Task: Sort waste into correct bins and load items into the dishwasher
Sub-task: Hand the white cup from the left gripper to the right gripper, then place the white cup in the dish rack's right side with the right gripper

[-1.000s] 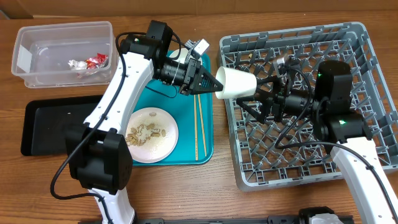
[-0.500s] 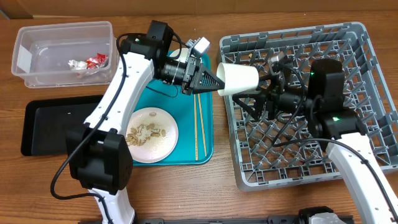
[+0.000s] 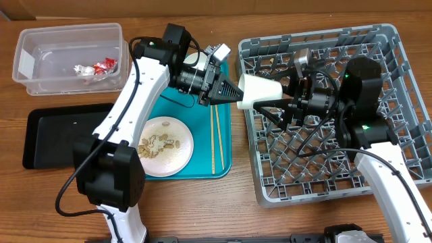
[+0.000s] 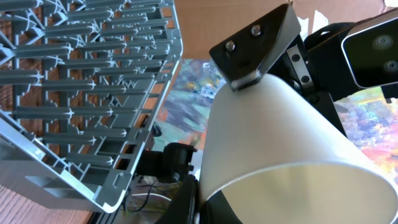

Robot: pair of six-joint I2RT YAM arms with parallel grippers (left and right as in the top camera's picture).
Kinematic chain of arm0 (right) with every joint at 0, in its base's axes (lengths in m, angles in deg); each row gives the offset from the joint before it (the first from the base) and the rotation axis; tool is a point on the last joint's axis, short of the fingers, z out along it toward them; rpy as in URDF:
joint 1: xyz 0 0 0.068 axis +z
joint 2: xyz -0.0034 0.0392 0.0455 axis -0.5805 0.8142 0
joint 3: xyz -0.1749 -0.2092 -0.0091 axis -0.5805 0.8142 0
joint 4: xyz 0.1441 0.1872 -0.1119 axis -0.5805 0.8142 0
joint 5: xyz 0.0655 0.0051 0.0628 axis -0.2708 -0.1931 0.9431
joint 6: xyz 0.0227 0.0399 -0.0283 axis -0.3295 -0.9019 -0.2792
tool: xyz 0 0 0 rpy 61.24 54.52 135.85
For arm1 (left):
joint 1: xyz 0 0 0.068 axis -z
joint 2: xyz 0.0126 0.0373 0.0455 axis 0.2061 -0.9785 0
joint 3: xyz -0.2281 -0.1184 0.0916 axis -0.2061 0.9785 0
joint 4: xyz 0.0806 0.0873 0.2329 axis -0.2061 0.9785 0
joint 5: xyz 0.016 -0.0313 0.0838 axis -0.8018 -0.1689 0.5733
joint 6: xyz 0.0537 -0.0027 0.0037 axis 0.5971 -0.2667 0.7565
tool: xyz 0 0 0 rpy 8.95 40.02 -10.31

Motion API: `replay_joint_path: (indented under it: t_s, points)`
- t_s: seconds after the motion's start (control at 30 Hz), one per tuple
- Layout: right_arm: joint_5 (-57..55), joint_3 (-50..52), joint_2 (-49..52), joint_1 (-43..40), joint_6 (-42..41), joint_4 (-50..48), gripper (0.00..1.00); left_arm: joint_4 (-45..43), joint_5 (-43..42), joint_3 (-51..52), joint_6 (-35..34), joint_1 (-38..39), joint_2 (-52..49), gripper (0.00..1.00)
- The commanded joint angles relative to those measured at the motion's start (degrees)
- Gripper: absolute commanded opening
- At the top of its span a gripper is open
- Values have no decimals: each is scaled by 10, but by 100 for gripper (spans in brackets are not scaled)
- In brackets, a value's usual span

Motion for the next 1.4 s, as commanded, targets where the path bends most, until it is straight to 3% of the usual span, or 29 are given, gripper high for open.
replay_joint_path:
  t_s: [0.0,0.13,0.67,0.77,0.87,1.03,1.1,1.17,1.27,1.37]
  points:
    - [44,-11,-3,3,-1,21,93,-11,21,-9,9,-1,14,4]
    - [43,-11,-3,3,-1,21,77,-13,30,-9,9,-3,14,4]
    - [-26,-11,-3,3,-1,69,56,-12,63,-9,9,-3,14,6]
    - [-37,-11,-3,3,-4,79,43,-11,126,-9,9,-4,14,22]
    - [-99,-11,-3,3,-31,97,41,-8,216,-11,9,-15,15,37]
    - [-244,-30,-8,-13,-36,218,41,3,383,-14,-33,-63,36,42]
    - [-369,-88,-9,-68,-47,368,40,25,526,-14,-63,-91,64,42]
    - [-407,-124,-9,-116,-47,447,41,33,593,-14,-81,-103,80,43]
    - [-427,-157,-9,-200,-44,526,41,44,713,-14,-124,-117,113,42]
    - [-462,-162,-8,-283,-44,569,40,48,767,-14,-141,-117,136,43]
